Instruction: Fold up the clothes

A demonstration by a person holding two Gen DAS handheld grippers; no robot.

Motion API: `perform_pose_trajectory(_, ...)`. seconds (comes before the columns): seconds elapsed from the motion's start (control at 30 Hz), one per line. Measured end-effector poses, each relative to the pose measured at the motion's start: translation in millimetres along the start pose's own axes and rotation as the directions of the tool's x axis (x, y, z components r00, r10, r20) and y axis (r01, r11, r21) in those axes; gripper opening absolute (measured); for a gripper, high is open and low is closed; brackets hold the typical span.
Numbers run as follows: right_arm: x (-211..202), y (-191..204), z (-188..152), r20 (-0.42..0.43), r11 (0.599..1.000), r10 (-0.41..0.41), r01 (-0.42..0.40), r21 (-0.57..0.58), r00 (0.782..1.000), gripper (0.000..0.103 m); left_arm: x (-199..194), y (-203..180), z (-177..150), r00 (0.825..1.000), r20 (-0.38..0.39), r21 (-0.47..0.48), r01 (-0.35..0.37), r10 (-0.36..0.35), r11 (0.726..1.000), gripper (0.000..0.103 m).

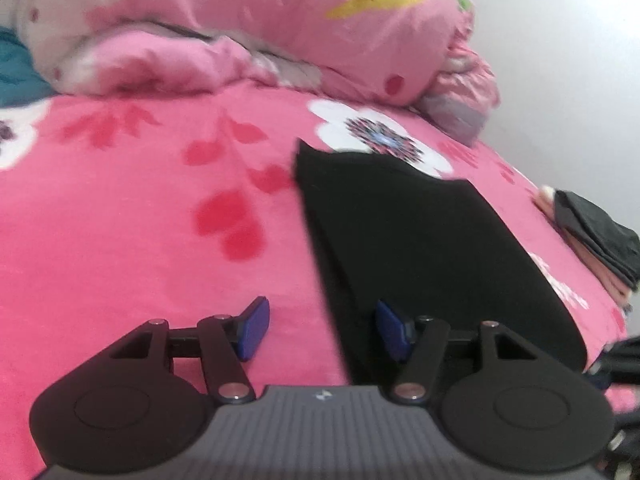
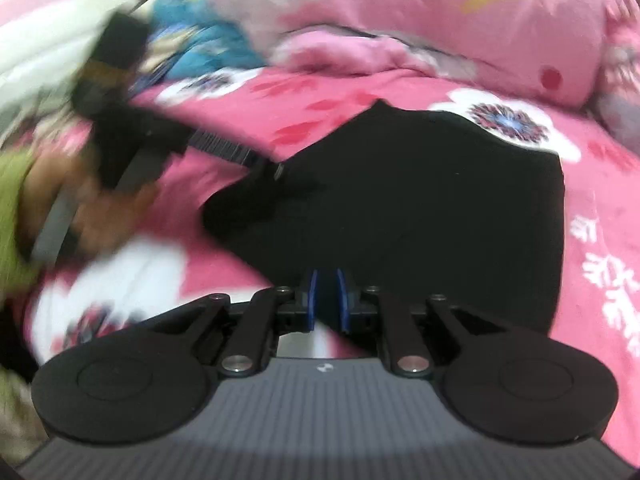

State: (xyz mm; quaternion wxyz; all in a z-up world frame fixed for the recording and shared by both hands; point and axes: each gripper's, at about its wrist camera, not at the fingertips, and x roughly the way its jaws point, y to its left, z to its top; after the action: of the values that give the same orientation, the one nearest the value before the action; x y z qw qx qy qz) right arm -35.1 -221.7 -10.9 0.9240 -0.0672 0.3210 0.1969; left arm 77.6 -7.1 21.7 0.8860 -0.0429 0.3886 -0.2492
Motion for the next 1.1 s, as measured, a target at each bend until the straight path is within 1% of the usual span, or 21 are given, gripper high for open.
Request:
perform_pose_trajectory(0.03, -5.4, 2.9, 0.4, -0.004, 1.0, 0.004, -0.004, -0.019, 1.0, 0.01, -0.9, 1.6, 4.0, 1.0, 0.009, 0.003, -0.008, 0.008, 1.0, 0.061)
perform_pose_trajectory(0.07, -8.7, -2.3, 6.7, 0.01, 1.0, 0.023, -0.023, 0.004, 1.0, 0.01, -2.3, 3.0, 7.8, 1.0, 0.018, 0.005, -0.016, 0.016, 1.0, 0.061)
perform_pose_trajectory(0.13, -7.1, -15.6, 22.6, 0.059, 0.999, -0.014, 0.012, 0.039, 0.998, 0.01, -10.3, 2.5, 11.9, 0.999, 0.04, 0.002, -0.02, 0.02, 1.0, 0.062)
perform_pose_trajectory(0.2, 10.3, -26.0, 36.8, 0.065, 0.993, -0.111, 0.107, 0.058, 0.992, 0.011, -14.2, 2.9, 16.9, 0.998, 0.055, -0.006, -0.017, 0.018, 1.0, 0.063)
perform_pose_trajectory(0.27, 36.7, -22.1, 43.0, 0.028, 0.993, -0.106, 0.104, 0.058, 0.994, 0.013, -14.6, 3.9, 21.3, 0.998, 0.058, -0.008, -0.016, 0.017, 1.0, 0.063)
perform_pose_trajectory(0.33, 47.9, 9.2, 38.8, 0.007, 1.0, -0.007, 0.007, 0.003, 1.0, 0.012, -14.1, 4.9, 24.1, 0.998, 0.061, -0.008, -0.014, 0.015, 1.0, 0.063)
perform_pose_trajectory(0.4, 41.3, 53.3, 30.0, 0.025, 0.989, 0.028, -0.024, -0.144, 0.999, 0.01, -13.6, 6.0, 26.9, 0.998, 0.065, -0.008, -0.012, 0.013, 1.0, 0.063)
perform_pose_trajectory(0.43, 36.6, 75.5, 25.0, 0.035, 0.973, 0.038, -0.029, -0.229, 0.999, 0.01, -13.9, 6.9, 28.0, 0.998, 0.068, -0.01, -0.016, 0.017, 1.0, 0.063)
perform_pose_trajectory(0.47, 31.3, 83.1, 23.8, 0.037, 0.964, 0.075, -0.063, -0.258, 0.997, 0.011, -14.2, 7.7, 29.2, 0.997, 0.071, -0.013, -0.02, 0.02, 1.0, 0.063)
perform_pose_trajectory(0.53, 22.6, 75.0, 29.3, 0.042, 0.971, 0.132, -0.121, -0.208, 0.99, 0.01, -18.5, 12.5, 29.3, 0.996, 0.081, -0.023, -0.024, 0.026, 0.999, 0.063)
perform_pose_trajectory(0.6, 21.6, 52.0, 39.5, 0.07, 0.99, 0.039, -0.029, -0.139, 0.997, 0.011, -22.8, 17.6, 28.8, 0.995, 0.093, -0.041, -0.03, 0.034, 0.999, 0.063)
perform_pose_trajectory(0.67, 28.6, 26.5, 49.8, 0.078, 0.996, -0.055, 0.06, -0.063, 0.995, 0.013, -27.7, 22.2, 26.8, 0.994, 0.1, -0.055, -0.046, 0.052, 0.997, 0.063)
perform_pose_trajectory(0.7, 32.9, 19.2, 52.9, 0.078, 0.997, -0.072, 0.075, -0.035, 0.994, 0.013, -30.1, 25.1, 25.8, 0.993, 0.101, -0.064, -0.054, 0.06, 0.996, 0.063)
perform_pose_trajectory(0.8, 62.1, 32.1, 55.2, 0.028, 0.999, -0.036, 0.037, -0.033, 0.999, 0.014, -36.4, 31.8, 22.2, 0.992, 0.101, -0.082, -0.064, 0.072, 0.995, 0.063)
perform_pose_trajectory(0.83, 62.8, 49.3, 51.2, 0.038, 0.998, 0.006, -0.003, -0.061, 0.999, 0.011, -37.7, 32.7, 21.1, 0.993, 0.101, -0.083, -0.059, 0.067, 0.995, 0.063)
perform_pose_trajectory(0.9, 58.5, 88.3, 46.8, 0.035, 0.976, 0.12, -0.112, -0.185, 0.992, 0.015, -40.4, 34.5, 19.0, 0.993, 0.1, -0.086, -0.049, 0.057, 0.995, 0.063)
perform_pose_trajectory(0.93, 54.0, 102.0, 43.4, 0.024, 0.959, 0.175, -0.165, -0.23, 0.984, 0.011, -41.8, 35.5, 18.0, 0.994, 0.099, -0.087, -0.044, 0.052, 0.995, 0.063)
perform_pose_trajectory(0.97, 48.9, 110.7, 40.1, 0.022, 0.948, 0.198, -0.185, -0.26, 0.98, 0.011, -43.1, 36.4, 16.9, 0.994, 0.099, -0.088, -0.038, 0.047, 0.995, 0.063)
perform_pose_trajectory(1.0, 44.4, 110.2, 41.8, 0.031, 0.948, 0.187, -0.172, -0.266, 0.982, 0.011, -44.5, 37.3, 15.9, 0.994, 0.098, -0.089, -0.033, 0.042, 0.995, 0.063)
perform_pose_trajectory(1.03, 38.8, 98.7, 42.7, 0.044, 0.963, 0.157, -0.143, -0.23, 0.987, 0.011, -45.5, 37.4, 14.7, 0.995, 0.098, -0.088, -0.025, 0.033, 0.996, 0.063)
perform_pose_trajectory(1.1, 24.6, 69.4, 44.5, 0.071, 0.988, 0.088, -0.078, -0.134, 0.994, 0.011, -43.4, 23.4, 9.4, 0.995, 0.088, -0.05, 0.049, -0.045, 0.998, 0.063)
